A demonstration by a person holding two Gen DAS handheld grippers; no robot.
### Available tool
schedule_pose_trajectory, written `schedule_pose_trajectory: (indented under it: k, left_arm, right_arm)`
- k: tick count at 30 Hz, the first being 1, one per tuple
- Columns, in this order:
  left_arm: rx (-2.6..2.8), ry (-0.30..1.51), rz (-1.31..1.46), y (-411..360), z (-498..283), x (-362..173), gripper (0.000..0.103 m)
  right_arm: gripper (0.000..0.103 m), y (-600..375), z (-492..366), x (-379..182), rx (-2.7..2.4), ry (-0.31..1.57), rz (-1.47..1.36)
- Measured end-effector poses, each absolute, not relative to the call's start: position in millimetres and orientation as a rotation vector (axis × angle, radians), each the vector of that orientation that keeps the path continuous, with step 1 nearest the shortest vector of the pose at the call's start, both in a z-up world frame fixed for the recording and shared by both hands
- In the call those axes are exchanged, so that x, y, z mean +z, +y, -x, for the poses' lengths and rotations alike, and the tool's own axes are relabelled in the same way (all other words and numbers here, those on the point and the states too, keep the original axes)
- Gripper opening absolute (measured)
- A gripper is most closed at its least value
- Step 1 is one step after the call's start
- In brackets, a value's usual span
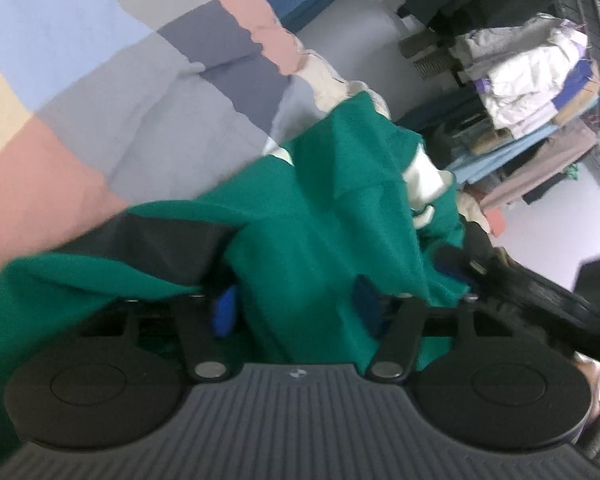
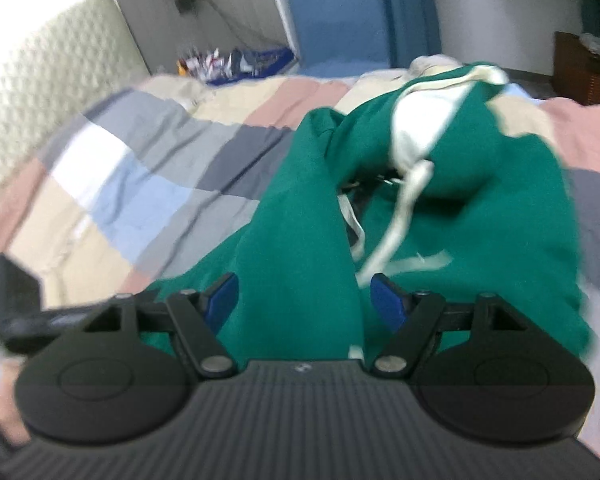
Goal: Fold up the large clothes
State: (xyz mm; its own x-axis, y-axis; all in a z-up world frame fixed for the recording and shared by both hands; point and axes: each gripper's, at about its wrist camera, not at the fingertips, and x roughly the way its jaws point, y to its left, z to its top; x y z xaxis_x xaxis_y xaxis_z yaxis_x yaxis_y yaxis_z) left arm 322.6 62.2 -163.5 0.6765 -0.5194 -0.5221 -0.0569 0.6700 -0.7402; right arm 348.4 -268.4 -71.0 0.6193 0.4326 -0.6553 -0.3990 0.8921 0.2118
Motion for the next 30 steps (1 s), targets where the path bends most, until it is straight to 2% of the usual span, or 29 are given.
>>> schedule_pose_trajectory:
  k: [1, 3, 4, 5, 6, 7, 8, 13, 17, 23, 30]
  left_arm:
    - [-0.292, 0.813, 0.804, 62, -327, -164, 0.038]
    - [-0.313, 0.818, 0.81, 65, -334, -163, 0.015]
    - [-0.325, 0.806, 0.813, 69, -336, -161, 0.012]
    - [-0.323, 0.79, 0.811, 73, -337, -159, 0.009]
    - [-0.315, 0.777, 0.813, 78, -338, -156, 0.008]
    - [-0.306, 0.765, 0.826, 84, -340, -154, 0.007]
    - [-0.297, 0.753, 0.856, 92, -342, -153, 0.007]
    - [-0.228, 0.686, 0.925, 136, -350, -146, 0.006]
    - [-0.18, 0.636, 0.984, 172, -354, -147, 0.006]
    - [-0.124, 0.701, 0.982, 190, -374, -161, 0.007]
    - [-0.11, 0.744, 0.893, 182, -385, -174, 0.008]
  right_arm:
    - [0.074, -260, -362, -78, 0.467, 0.763, -0.03]
    - [0.073, -249, -383, -90, 0.482, 0.8, -0.047]
    - [0.069, -240, -390, -94, 0.516, 0.805, -0.024]
    - [0.052, -231, -392, -94, 0.536, 0.791, 0.023]
    - [0.043, -223, -393, -93, 0.541, 0.781, 0.064]
    - [0.021, -214, -397, -91, 0.548, 0.791, 0.083]
    - [0.011, -208, -400, -87, 0.556, 0.796, 0.086]
    - [0.008, -174, -408, -40, 0.705, 0.596, 0.076]
    - [0.008, -130, -434, -32, 0.704, 0.546, 0.129]
    - [0.008, -73, -470, -74, 0.663, 0.576, 0.189]
    - [0.009, -60, -481, -139, 0.606, 0.644, 0.242]
